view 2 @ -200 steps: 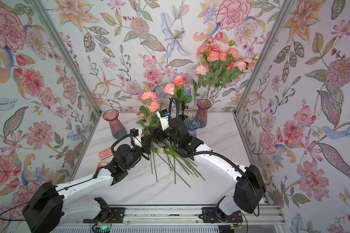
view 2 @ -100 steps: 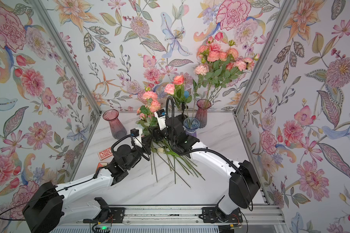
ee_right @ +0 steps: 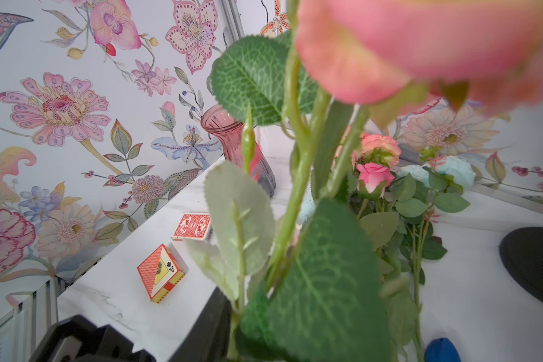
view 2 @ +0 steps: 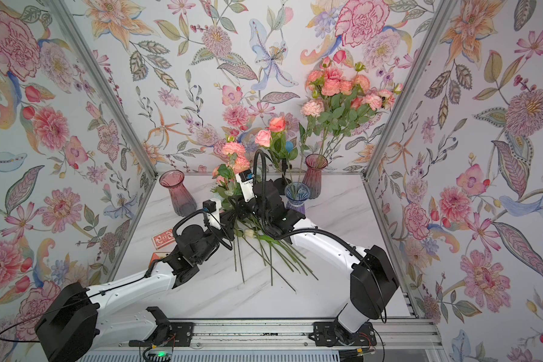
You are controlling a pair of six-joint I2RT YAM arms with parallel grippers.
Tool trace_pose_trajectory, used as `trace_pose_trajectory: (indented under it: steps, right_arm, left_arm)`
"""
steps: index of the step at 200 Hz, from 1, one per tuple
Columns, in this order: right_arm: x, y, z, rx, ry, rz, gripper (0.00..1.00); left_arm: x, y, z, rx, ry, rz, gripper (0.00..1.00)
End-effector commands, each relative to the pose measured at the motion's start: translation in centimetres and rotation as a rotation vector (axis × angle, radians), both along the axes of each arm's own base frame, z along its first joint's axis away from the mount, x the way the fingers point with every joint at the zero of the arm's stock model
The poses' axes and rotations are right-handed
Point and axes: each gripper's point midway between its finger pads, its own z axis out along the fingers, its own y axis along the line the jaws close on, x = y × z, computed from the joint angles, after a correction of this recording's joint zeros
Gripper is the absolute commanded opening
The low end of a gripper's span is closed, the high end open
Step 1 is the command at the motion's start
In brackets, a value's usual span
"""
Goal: Place the pink flowers into the vase
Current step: Place the flower in the vase.
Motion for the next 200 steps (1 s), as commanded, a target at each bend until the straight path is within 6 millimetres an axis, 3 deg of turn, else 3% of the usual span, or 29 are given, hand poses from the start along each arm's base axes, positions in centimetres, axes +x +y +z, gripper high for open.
trace_pose_trajectory:
  steps: [1, 38, 62, 102, 166, 200]
  right_arm:
    - [0.4, 0.3, 0.9, 0.018, -0.007, -0.005, 0.26]
    - [0.5, 0.2, 1.4, 0.023, -0.016, -0.014, 0.06]
    - [0.6, 0.0, 1.8, 0.018, -0.032, -0.022, 0.02]
    - [1.4, -0.7, 2.1, 0.002, -0.048, -0.042, 0.0]
    - [2.4, -2.0, 4.3, -0.035, -0.117, -0.055, 0.0]
    - [1.3, -2.6, 7.2, -0.052, -0.216, -0.015, 0.0]
  left_arm:
    - [-0.4, -0.2, 1.0, -0.014, -0.044, -0.007, 0.0]
    - [-0.3, -0.1, 1.1, -0.01, -0.043, -0.003, 0.0]
    - [-0.3, -0.2, 1.0, -0.007, -0.042, -0.004, 0.0]
    - [-0.1, -0.3, 0.9, 0.005, -0.038, -0.004, 0.42]
    - [0.0, -0.6, 0.8, 0.016, -0.033, -0.01, 0.66]
    - [0.2, -0.7, 0.7, 0.026, -0.026, -0.008, 0.94]
